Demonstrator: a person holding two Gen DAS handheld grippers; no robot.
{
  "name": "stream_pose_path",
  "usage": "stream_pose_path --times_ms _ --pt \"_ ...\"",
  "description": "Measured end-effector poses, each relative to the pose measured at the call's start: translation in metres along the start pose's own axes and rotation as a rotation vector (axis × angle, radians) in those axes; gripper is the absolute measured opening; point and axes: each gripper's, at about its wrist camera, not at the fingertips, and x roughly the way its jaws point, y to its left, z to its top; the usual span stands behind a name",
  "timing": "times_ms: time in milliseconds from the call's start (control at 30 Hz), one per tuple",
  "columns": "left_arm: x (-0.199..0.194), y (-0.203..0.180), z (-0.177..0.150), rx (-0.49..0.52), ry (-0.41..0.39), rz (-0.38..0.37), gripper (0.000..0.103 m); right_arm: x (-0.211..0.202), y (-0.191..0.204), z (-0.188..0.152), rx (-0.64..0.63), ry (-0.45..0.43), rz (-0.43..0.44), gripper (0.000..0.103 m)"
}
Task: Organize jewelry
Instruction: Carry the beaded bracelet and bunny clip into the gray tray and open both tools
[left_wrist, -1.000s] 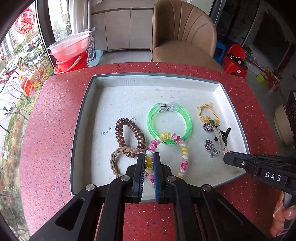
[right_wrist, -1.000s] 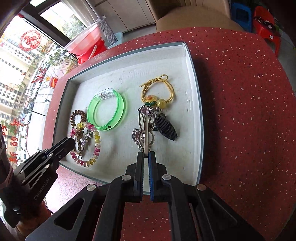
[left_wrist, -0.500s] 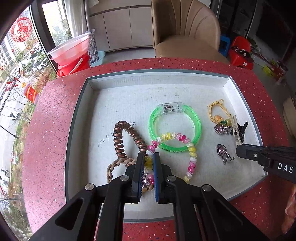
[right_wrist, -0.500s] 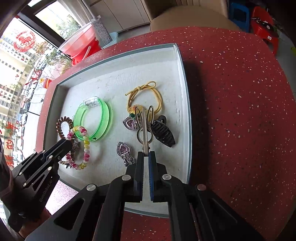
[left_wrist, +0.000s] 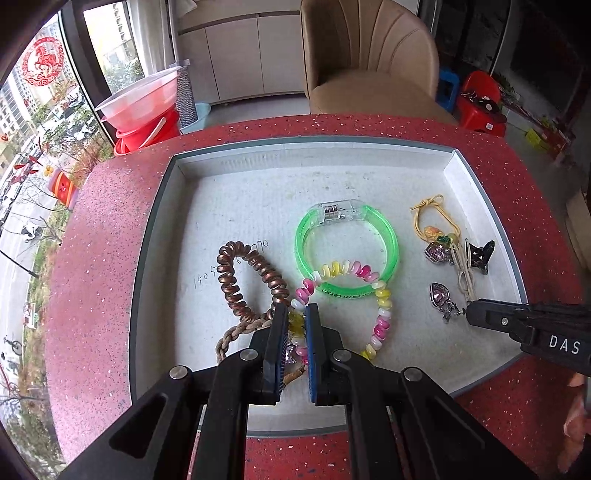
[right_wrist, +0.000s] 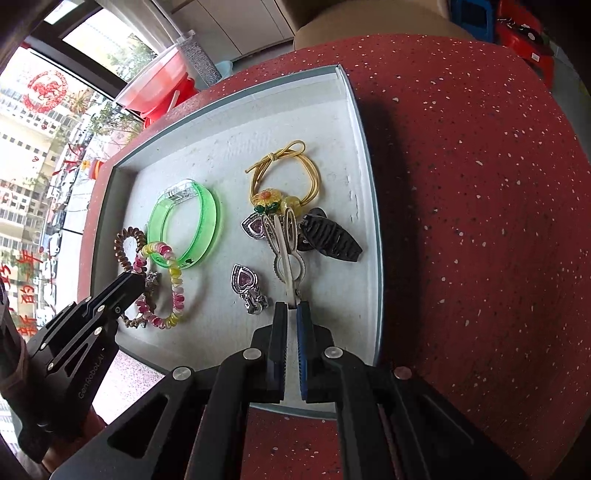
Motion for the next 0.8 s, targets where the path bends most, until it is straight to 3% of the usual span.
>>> stream_pose_path --times_ms 367,800 --pt "-0.012 -0.003 0.001 0.012 -0.044 0.032 0.027 -0.024 0.009 -0.008 0.0 -0.059 0.037 0.01" --pt "-0.025 0.014 0.002 -0.014 -0.08 -0.016 0.027 -0.031 0.023 -0.011 -0.005 -0.076 0.031 0.01"
